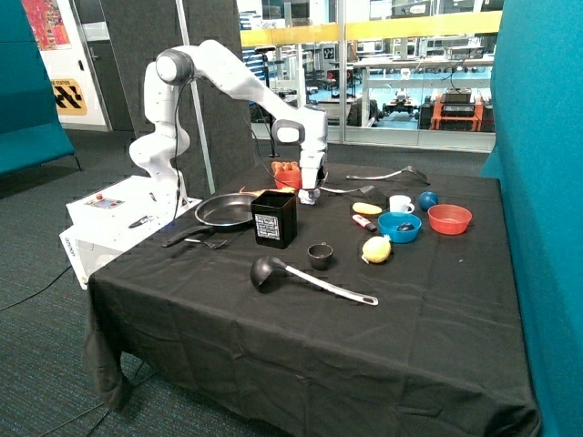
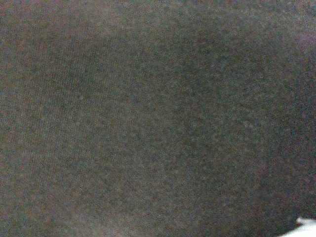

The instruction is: Throw away the rubbish paper

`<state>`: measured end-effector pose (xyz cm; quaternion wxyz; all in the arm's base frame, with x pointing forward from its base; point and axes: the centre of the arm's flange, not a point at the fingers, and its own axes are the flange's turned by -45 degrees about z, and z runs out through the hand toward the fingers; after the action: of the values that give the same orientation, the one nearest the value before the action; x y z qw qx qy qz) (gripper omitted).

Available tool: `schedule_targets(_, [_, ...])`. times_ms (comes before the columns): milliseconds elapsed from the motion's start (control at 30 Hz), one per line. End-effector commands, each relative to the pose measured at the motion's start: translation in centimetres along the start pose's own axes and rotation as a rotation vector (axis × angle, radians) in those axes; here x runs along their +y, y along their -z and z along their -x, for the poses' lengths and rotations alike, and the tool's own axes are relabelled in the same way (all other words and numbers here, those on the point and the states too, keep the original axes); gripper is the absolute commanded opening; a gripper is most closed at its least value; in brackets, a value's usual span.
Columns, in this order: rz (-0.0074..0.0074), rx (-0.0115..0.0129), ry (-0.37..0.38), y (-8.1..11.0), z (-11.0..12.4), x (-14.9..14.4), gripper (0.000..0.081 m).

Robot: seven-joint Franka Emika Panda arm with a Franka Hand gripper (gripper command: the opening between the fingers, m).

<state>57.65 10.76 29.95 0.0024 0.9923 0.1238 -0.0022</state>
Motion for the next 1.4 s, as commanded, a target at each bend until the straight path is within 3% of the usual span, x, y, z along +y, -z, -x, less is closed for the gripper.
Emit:
schedule_targets(0, [-0.0043, 0.005, 0.007, -0.4, 0.3, -0.1, 0.0698])
schedule_targets(167, [-0.0043, 0.005, 0.006, -0.4, 0.1, 0.0, 0.0635])
schedule_targets(267, [-0.0043, 0.0051, 0.008, -0.3, 0.0, 0.1, 0.0543])
schedule_targets(500, [-0.0043, 0.005, 0.007, -0.2, 0.2, 0.1, 0.0214])
schedule_targets(667, [-0.0042, 0.0051, 0.016, -0.3, 0.2, 0.2, 0.0028])
schedule_targets(1367, [-0.0043, 0.005, 0.005, -0.5, 0.6, 1.2, 0.0])
